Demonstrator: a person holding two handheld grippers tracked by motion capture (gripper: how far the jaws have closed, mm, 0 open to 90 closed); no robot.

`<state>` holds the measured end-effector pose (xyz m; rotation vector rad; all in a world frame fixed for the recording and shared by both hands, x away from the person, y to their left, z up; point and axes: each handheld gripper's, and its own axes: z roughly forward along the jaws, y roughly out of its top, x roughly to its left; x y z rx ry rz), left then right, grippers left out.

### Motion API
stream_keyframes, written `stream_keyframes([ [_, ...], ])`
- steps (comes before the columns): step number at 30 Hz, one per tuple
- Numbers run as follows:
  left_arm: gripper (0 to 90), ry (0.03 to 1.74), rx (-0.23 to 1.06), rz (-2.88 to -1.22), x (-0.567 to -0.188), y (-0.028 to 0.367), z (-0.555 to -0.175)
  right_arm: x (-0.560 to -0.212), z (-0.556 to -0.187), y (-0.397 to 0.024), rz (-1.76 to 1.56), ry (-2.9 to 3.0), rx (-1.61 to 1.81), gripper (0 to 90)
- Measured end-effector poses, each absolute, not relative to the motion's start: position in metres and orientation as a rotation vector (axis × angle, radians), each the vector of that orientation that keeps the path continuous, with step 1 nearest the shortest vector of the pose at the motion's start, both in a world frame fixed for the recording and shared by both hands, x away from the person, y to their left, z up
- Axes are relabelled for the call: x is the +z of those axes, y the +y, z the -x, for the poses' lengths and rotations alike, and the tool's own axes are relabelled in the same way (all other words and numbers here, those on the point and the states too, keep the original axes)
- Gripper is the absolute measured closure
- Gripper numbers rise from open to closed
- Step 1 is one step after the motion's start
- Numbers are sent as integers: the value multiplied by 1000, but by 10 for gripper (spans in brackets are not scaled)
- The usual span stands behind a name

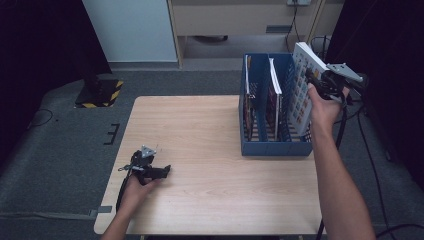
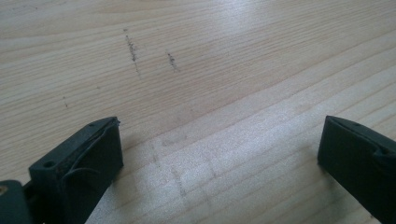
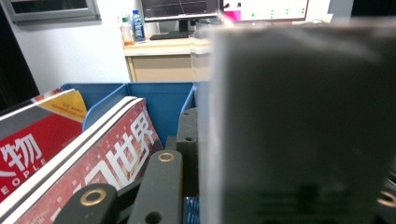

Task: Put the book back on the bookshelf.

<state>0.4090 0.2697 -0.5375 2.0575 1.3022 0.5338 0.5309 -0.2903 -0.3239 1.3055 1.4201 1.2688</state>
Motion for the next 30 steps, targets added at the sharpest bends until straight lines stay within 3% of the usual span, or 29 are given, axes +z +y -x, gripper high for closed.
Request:
stream_keyframes([
  [30, 0, 1307, 535, -2057, -537, 269, -409, -373, -537, -284, -1328, 1418, 1301, 736],
])
